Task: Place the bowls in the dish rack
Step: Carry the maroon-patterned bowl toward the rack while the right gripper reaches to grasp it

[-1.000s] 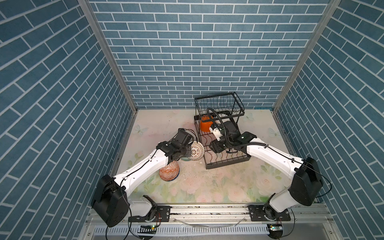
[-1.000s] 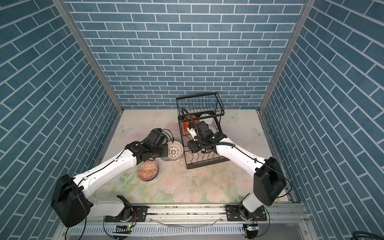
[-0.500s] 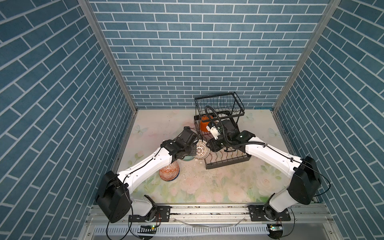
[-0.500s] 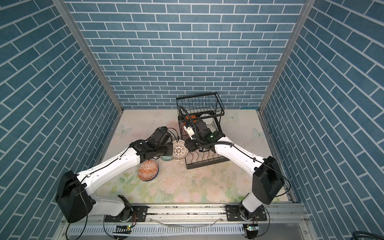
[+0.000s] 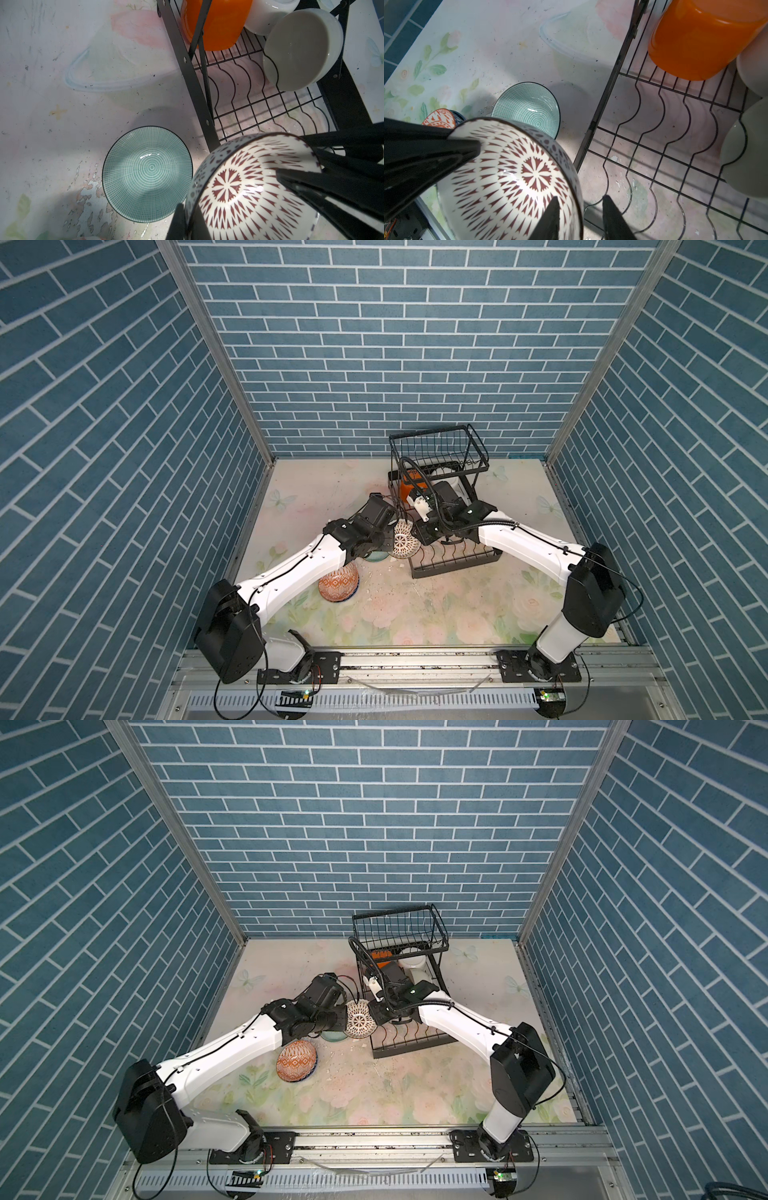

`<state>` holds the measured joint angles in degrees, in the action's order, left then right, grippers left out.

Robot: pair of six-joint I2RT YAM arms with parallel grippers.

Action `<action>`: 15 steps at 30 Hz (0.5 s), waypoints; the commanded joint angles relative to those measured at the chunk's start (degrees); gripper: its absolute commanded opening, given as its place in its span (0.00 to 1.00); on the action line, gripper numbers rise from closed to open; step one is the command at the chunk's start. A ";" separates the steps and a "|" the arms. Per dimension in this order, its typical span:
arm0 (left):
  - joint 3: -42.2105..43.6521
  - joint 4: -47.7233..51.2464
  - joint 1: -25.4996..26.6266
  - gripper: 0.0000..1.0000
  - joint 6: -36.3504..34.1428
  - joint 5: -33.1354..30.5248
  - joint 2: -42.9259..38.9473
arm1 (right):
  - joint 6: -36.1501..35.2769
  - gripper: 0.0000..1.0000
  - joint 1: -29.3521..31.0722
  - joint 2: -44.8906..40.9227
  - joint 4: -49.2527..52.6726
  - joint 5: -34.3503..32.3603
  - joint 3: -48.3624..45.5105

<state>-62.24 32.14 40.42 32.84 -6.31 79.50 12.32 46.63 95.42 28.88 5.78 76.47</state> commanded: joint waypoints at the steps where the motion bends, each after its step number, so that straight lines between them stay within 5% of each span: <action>1: -2.10 -2.26 0.33 0.00 0.46 0.03 0.28 | 1.48 0.32 0.48 1.15 1.70 -2.74 3.73; 15: -1.20 -3.37 0.36 0.00 0.81 0.09 -0.05 | 1.48 0.02 1.11 1.97 1.99 -5.01 4.57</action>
<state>-62.24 31.31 40.53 33.04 -6.31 79.50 13.67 47.37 96.55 29.58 2.55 78.28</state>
